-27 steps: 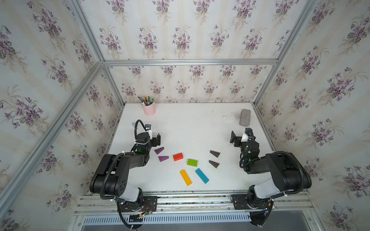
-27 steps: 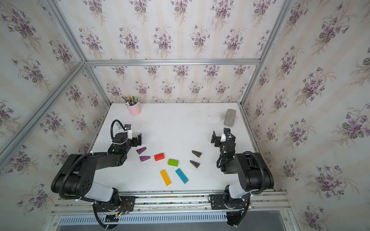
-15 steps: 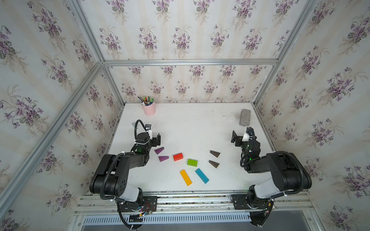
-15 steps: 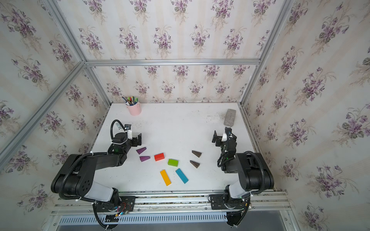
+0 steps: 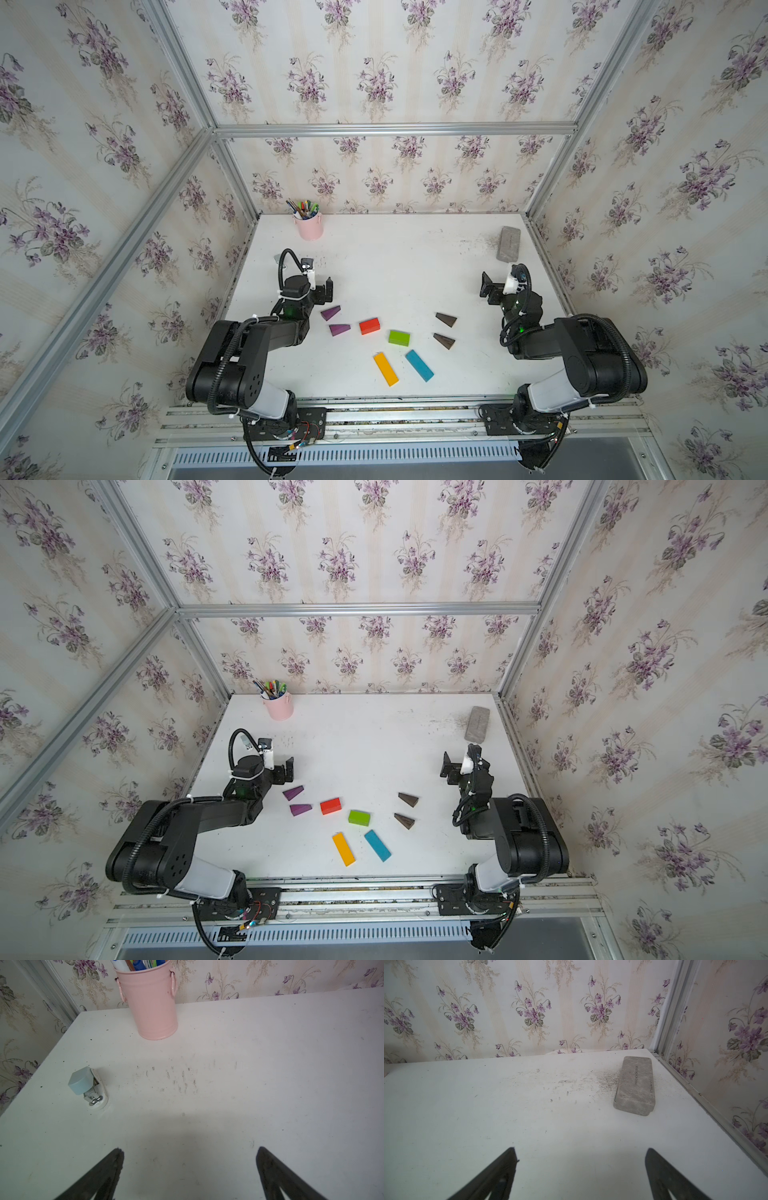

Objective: Assemble a small pinwheel with building blocks
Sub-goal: Pick up the building block from the center of the board.

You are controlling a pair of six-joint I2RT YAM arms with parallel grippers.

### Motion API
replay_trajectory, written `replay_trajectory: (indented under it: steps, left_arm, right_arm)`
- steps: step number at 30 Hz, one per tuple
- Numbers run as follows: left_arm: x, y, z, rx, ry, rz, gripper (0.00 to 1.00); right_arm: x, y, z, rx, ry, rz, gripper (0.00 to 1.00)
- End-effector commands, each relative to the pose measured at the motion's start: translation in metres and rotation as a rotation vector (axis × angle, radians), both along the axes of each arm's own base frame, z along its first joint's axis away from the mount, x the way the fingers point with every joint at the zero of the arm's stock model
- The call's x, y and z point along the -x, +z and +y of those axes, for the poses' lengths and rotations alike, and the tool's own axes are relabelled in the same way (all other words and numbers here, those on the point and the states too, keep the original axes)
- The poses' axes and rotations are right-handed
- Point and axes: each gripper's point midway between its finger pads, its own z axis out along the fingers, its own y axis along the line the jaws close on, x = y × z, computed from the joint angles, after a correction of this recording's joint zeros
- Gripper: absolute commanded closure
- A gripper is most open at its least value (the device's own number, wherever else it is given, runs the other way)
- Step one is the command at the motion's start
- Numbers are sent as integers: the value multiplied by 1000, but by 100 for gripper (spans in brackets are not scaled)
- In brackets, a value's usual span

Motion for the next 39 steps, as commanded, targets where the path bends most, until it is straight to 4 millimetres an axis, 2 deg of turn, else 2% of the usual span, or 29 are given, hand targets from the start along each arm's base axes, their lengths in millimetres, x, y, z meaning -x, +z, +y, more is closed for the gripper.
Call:
replay_trajectory:
  steps: [1,3,5,7,8,11,13,14,17,18,21,23,28,31,35,39]
  left_arm:
    - [-3,16,-9,7,-54,-27,0]
    - [-2,37,-5,-15,-4,25,0]
    - [-1,59,4,-10,99,59,0]
    - [5,79,3,46,147,106,0]
    - [12,89,-3,70,137,146,0]
    - [37,112,-24,153,88,249,0]
    - [57,119,-38,235,41,346,0]
    - [69,124,-51,275,-28,405,0]
    - [104,140,-80,410,-147,505,0]
    - [116,147,-88,471,-177,523,0]
    - [152,168,-100,617,-211,547,0]
    - [176,179,-96,650,-197,560,0]
    - [248,187,-43,527,59,644,0]
    - [275,188,-40,524,55,682,0]
    - [288,180,-44,556,15,665,0]
    - [287,180,-49,592,-24,610,0]
  right_arm:
    - [-6,21,7,4,41,-19,5]
    - [-11,33,1,-8,3,5,0]
    - [-18,44,-10,-66,-74,53,0]
    - [-26,54,0,-94,-65,125,0]
    - [-28,58,12,-82,-52,172,0]
    - [-29,65,68,-21,39,320,0]
    - [-26,60,106,-36,109,453,2]
    - [-20,55,127,-58,151,528,3]
    - [4,41,187,-63,269,664,6]
    - [19,39,215,-42,337,690,6]
    - [45,41,264,-25,440,714,6]
    - [60,38,288,-13,491,722,7]
    - [99,13,330,4,563,757,10]
    - [112,0,345,3,584,801,14]
    - [123,-3,368,35,617,785,14]
    - [127,-25,380,110,599,825,15]
